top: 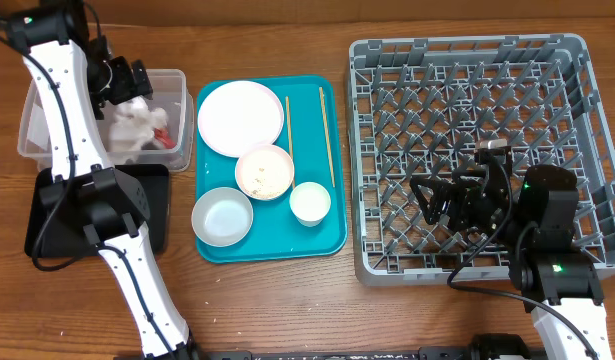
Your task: Sort waste into correct bins and load items into the dishwasher
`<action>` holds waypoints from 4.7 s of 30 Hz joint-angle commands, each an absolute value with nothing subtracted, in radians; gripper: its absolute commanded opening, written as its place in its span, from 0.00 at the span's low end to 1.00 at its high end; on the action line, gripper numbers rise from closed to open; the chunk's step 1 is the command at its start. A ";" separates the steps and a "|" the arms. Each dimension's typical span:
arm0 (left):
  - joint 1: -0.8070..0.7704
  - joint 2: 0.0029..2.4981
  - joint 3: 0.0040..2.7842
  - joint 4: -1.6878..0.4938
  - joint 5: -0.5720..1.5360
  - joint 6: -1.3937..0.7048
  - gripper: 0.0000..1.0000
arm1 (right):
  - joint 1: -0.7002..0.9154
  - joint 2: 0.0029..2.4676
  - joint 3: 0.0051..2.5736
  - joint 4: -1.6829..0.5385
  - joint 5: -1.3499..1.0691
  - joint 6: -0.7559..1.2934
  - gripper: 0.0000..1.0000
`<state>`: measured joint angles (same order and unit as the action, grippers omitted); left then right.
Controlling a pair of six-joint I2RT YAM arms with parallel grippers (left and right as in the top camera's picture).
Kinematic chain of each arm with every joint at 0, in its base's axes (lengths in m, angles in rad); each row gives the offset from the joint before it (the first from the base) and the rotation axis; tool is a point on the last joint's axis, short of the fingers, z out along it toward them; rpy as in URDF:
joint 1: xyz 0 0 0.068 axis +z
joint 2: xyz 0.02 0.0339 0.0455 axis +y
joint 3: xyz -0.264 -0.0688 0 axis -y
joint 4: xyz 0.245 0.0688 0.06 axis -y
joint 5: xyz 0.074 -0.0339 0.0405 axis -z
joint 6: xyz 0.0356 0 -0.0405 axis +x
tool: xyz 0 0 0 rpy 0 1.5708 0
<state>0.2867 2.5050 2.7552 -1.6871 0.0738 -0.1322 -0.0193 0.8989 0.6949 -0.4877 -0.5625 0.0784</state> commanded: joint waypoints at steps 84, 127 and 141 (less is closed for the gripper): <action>-0.205 1.518 0.834 -0.804 0.189 -0.121 0.04 | -0.021 0.899 0.720 -0.526 -0.585 0.082 1.00; 0.463 1.518 1.227 -0.976 0.590 -0.047 0.04 | -0.021 0.899 0.720 -0.533 -0.586 0.083 1.00; 0.602 1.520 1.146 -0.909 0.863 0.023 0.04 | -0.021 0.899 0.720 -0.533 -0.586 0.083 1.00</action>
